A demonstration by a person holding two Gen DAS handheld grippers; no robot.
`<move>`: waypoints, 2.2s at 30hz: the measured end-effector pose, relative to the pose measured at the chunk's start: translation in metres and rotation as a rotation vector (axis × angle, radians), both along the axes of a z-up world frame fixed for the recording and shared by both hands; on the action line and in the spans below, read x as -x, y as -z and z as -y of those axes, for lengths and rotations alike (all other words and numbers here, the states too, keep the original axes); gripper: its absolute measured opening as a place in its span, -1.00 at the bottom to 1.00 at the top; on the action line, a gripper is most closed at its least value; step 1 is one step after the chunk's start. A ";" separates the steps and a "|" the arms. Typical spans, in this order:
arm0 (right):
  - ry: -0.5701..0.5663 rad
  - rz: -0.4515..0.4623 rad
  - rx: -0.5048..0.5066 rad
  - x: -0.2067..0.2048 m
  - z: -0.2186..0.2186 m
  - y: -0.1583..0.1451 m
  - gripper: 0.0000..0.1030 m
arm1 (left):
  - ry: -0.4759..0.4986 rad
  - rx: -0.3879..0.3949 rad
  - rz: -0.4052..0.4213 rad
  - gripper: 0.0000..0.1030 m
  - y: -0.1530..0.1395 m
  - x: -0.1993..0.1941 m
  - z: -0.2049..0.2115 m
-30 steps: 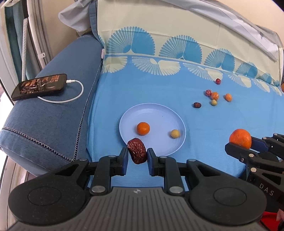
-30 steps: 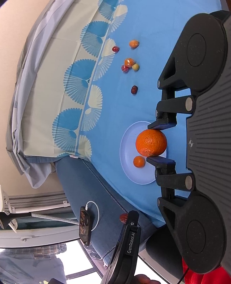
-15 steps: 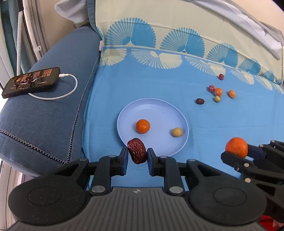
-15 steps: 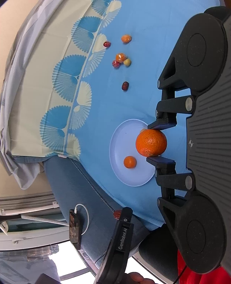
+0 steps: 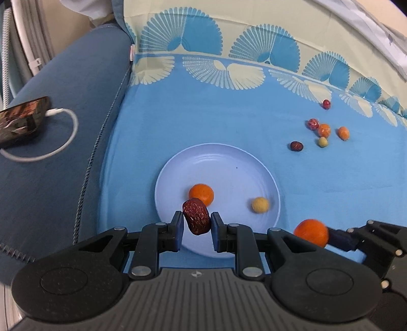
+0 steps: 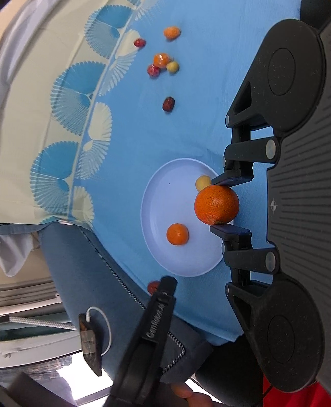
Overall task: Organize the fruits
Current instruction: 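Carry the red date to the plate with the left gripper while the right carries the mandarin there, then open both grippers to drop the date and mandarin on the plate, then move the left tool back toward the remaining fruits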
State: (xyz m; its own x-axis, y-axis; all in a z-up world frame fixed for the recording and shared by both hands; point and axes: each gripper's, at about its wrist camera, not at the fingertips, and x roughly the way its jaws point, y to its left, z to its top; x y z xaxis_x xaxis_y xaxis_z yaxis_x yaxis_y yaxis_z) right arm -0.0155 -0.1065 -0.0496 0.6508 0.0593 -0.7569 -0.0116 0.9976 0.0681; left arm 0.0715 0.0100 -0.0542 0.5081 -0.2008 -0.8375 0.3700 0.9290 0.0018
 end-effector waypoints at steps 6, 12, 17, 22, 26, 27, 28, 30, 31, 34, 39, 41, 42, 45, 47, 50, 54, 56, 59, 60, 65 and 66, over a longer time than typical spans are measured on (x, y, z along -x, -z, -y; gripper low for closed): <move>-0.002 -0.059 -0.020 -0.035 0.004 0.028 -0.36 | 0.004 -0.039 -0.041 -0.52 0.027 -0.033 0.014; -0.020 -0.114 -0.023 -0.064 0.006 0.053 -0.36 | 0.002 -0.075 -0.077 -0.52 0.053 -0.060 0.022; -0.042 -0.140 -0.011 -0.081 0.004 0.066 -0.34 | 0.047 -0.073 -0.066 0.37 0.058 -0.071 0.025; -0.017 -0.093 0.034 -0.087 0.007 0.054 0.54 | 0.037 -0.060 0.086 0.99 0.032 -0.057 0.017; -0.023 -0.070 0.079 -0.069 0.007 0.033 0.87 | 0.026 -0.086 0.088 0.99 0.020 -0.037 0.003; -0.023 -0.071 0.078 -0.063 0.007 0.028 0.93 | 0.018 -0.086 0.084 0.99 0.017 -0.029 -0.002; -0.022 -0.070 0.070 -0.052 0.006 0.022 0.94 | 0.007 -0.087 0.079 0.99 0.015 -0.021 -0.006; -0.025 -0.057 0.050 -0.034 0.002 0.010 0.99 | -0.022 -0.087 0.064 0.99 0.011 -0.003 -0.014; -0.034 -0.046 0.043 -0.021 -0.002 0.004 0.99 | -0.035 -0.089 0.056 0.99 0.009 0.008 -0.019; -0.052 -0.005 0.054 0.007 -0.017 -0.011 0.99 | -0.074 -0.085 0.038 0.99 0.003 0.036 -0.030; -0.107 0.068 0.116 0.033 -0.035 -0.030 0.99 | -0.105 -0.064 0.083 0.99 -0.012 0.072 -0.039; -0.101 0.088 0.115 0.041 -0.034 -0.036 0.99 | -0.105 -0.072 0.113 0.99 -0.020 0.081 -0.039; -0.095 0.096 0.113 0.045 -0.033 -0.038 0.99 | -0.108 -0.077 0.128 0.99 -0.023 0.085 -0.038; -0.070 0.129 0.112 0.059 -0.032 -0.046 0.99 | -0.120 -0.084 0.162 0.99 -0.034 0.095 -0.036; -0.057 0.141 0.123 0.067 -0.031 -0.049 0.99 | -0.121 -0.094 0.176 0.99 -0.039 0.102 -0.033; -0.049 0.154 0.142 0.077 -0.031 -0.052 0.99 | -0.111 -0.118 0.187 0.99 -0.043 0.110 -0.027; -0.020 0.191 0.147 0.090 -0.027 -0.059 0.99 | -0.090 -0.120 0.193 0.99 -0.045 0.120 -0.023; -0.006 0.201 0.144 0.094 -0.025 -0.061 0.99 | -0.081 -0.123 0.200 0.99 -0.046 0.123 -0.021; 0.002 0.210 0.143 0.096 -0.023 -0.063 0.99 | -0.073 -0.129 0.214 0.99 -0.048 0.128 -0.019; 0.003 0.213 0.145 0.097 -0.024 -0.064 0.99 | -0.072 -0.130 0.214 0.99 -0.049 0.128 -0.019; 0.001 0.218 0.146 0.099 -0.024 -0.065 0.99 | -0.074 -0.130 0.214 0.99 -0.050 0.130 -0.020; 0.000 0.219 0.145 0.100 -0.024 -0.065 0.99 | -0.073 -0.131 0.215 0.99 -0.050 0.130 -0.020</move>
